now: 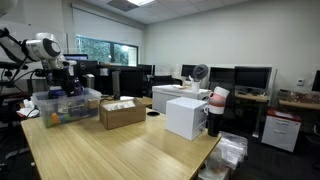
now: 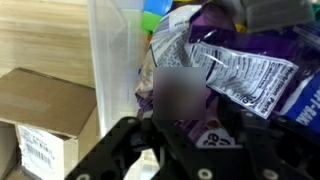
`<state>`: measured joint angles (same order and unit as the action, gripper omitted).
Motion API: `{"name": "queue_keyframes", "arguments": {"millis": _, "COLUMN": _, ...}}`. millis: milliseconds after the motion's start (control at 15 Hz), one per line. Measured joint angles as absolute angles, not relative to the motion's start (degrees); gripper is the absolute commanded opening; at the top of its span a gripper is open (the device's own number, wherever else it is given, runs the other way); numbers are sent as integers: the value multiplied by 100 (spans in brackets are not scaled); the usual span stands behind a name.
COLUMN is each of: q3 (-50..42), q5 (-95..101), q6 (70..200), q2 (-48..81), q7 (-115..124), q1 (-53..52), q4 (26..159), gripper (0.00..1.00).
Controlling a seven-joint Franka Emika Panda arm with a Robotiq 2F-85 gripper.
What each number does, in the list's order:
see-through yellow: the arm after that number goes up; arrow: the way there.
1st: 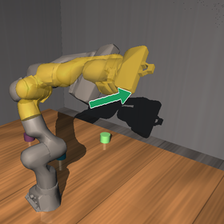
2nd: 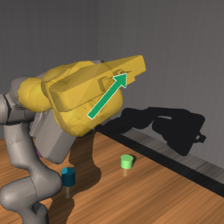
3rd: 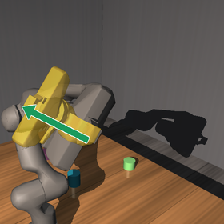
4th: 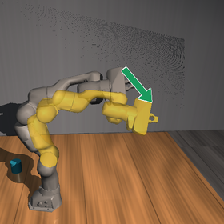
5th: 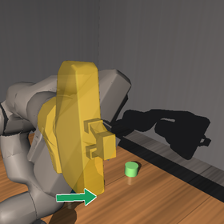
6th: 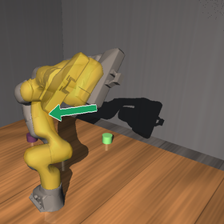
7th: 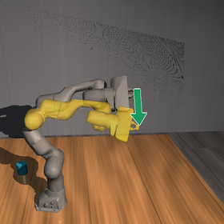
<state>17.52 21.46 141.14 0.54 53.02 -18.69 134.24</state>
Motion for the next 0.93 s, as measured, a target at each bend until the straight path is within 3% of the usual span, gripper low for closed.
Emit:
{"name": "queue_keyframes", "arguments": {"millis": 133, "q3": 1702, "q5": 2151, "q6": 14027, "q2": 54, "q7": 5301, "q1": -1858, "q4": 13331, "gripper": 95}}
{"name": "queue_keyframes", "arguments": {"millis": 333, "q3": 1652, "q5": 2159, "q6": 13936, "q2": 54, "q7": 5301, "q1": -1825, "q4": 13224, "gripper": 99}}
{"name": "queue_keyframes", "arguments": {"millis": 933, "q3": 1535, "q5": 2202, "q6": 13882, "q2": 54, "q7": 5301, "q1": -1805, "q4": 13047, "gripper": 100}}
